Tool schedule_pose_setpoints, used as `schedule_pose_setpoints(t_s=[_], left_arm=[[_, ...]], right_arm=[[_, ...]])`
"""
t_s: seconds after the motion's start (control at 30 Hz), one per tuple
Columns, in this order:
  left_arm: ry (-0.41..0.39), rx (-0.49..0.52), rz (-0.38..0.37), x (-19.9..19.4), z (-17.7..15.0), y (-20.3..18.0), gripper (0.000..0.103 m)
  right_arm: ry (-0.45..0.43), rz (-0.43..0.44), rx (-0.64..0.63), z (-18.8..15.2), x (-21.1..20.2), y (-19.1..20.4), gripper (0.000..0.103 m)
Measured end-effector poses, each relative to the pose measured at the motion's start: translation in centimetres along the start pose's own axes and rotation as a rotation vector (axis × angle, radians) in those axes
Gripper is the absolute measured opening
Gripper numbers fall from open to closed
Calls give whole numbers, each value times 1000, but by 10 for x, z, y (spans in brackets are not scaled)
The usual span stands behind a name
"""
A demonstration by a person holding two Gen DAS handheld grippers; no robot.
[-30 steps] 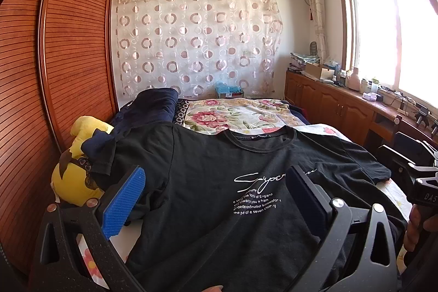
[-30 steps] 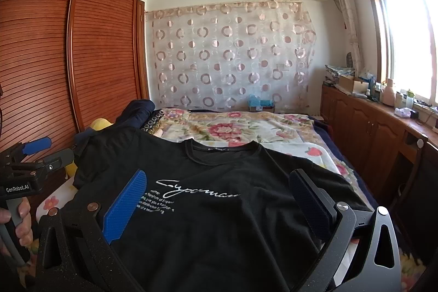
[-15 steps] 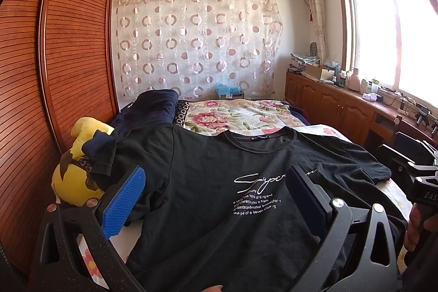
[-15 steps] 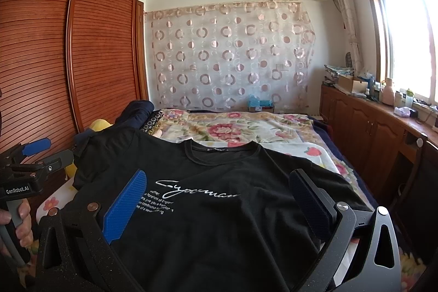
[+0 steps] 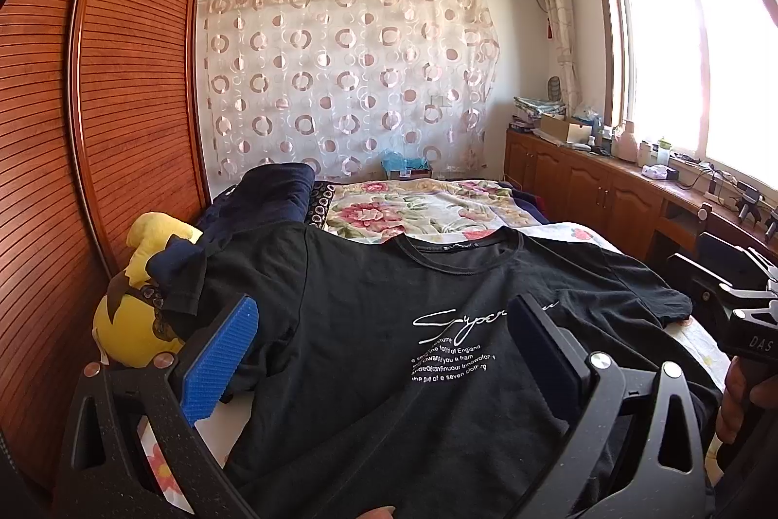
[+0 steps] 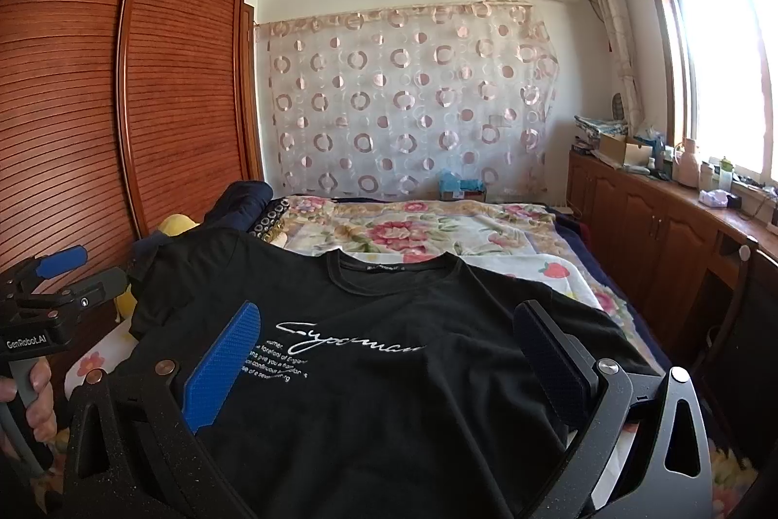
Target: Fold small clothes
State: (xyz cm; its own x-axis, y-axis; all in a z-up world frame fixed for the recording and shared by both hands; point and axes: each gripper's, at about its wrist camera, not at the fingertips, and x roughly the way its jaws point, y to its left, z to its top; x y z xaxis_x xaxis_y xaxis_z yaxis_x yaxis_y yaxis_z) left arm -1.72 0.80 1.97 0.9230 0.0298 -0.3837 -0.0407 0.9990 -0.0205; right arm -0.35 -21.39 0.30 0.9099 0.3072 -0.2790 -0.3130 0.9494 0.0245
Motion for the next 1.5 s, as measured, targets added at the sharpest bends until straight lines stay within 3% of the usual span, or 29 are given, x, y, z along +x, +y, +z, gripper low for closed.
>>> schedule_pose_setpoints(t_s=[0.53, 1.2, 1.43, 1.5], left_arm=[[40, 5, 23, 10, -11, 8, 103], [170, 10, 131, 70, -22, 82, 103], [179, -34, 100, 88, -16, 119, 102], [175, -43, 98, 92, -12, 130, 96]], right_arm=[[12, 19, -8, -1, 5, 0, 103], [151, 233, -97, 13, 86, 4, 103], [204, 292, -125, 25, 117, -9, 101], [210, 300, -135, 29, 127, -10, 101]])
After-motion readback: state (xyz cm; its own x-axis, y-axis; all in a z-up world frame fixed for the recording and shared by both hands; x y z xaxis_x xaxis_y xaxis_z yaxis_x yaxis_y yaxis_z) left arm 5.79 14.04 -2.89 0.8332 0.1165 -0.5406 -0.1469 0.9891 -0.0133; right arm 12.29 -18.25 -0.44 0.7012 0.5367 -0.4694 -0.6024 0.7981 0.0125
